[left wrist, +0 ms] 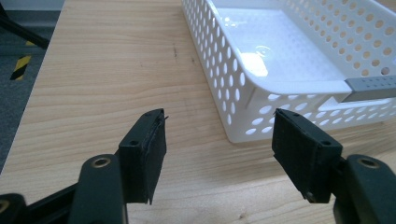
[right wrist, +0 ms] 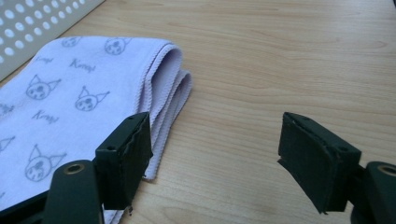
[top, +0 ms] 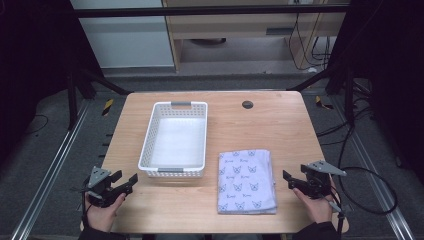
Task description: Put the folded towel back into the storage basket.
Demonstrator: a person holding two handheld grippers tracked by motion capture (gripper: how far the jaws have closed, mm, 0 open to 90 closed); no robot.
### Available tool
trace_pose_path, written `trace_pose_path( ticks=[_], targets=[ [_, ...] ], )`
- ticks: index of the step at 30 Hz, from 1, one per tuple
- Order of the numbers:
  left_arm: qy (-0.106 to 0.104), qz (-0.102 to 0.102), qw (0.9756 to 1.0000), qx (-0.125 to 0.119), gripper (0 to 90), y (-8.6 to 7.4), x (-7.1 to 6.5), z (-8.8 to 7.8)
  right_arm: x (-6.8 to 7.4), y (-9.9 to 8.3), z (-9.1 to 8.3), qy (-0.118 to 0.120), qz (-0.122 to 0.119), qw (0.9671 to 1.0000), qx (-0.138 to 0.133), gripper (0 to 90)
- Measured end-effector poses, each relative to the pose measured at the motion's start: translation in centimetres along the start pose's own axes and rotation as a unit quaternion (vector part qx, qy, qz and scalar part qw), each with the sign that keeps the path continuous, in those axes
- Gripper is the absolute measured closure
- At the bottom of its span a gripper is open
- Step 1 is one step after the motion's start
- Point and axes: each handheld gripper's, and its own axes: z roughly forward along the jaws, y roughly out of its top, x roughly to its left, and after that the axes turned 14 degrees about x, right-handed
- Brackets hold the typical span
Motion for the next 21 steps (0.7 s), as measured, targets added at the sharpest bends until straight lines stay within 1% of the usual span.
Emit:
trace_pose_path(
  ticks=[2,4,8,10,11,12,13,17,21],
  targets=[
    [-0.004,0.004,1.0,-0.003,34.3,0.0,-0.5,-0.1,0.3,0.1,-0.1,0.002,-0.007,1.0,0.002,26.0],
    [-0.005,0.007,1.0,-0.005,34.3,-0.1,-0.7,-0.2,0.3,0.1,-0.1,0.003,-0.008,1.0,0.002,26.0],
    [-0.013,0.02,0.9997,-0.009,34.2,0.0,-1.5,-0.4,0.8,0.2,-0.1,0.001,-0.015,0.9999,0.004,26.3],
    [-0.002,0.032,0.9995,-0.006,34.1,0.0,-2.1,-0.4,0.9,0.4,-0.1,-0.002,-0.022,0.9997,0.004,26.1],
    [-0.004,0.037,0.9993,-0.005,34.0,0.0,-2.4,-0.3,0.9,0.4,-0.2,0.001,-0.019,0.9998,0.004,26.1],
    [-0.006,0.048,0.9988,-0.005,34.0,0.1,-3.0,-0.3,1.0,0.4,-0.3,0.004,-0.02,0.9998,0.001,26.2],
    [-0.006,0.048,0.9988,-0.005,33.9,0.1,-3.0,-0.3,1.0,0.4,-0.3,0.003,-0.021,0.9998,0.001,26.4],
    [-0.02,0.067,0.9976,-0.006,34.0,0.2,-4.3,-0.3,1.2,0.4,-0.3,0.007,-0.027,0.9996,0.003,27.0],
    [-0.038,0.08,0.9961,-0.006,34.0,0.2,-5.6,-0.3,1.5,0.6,-0.5,0.013,-0.034,0.9993,0.001,28.3]
  ],
)
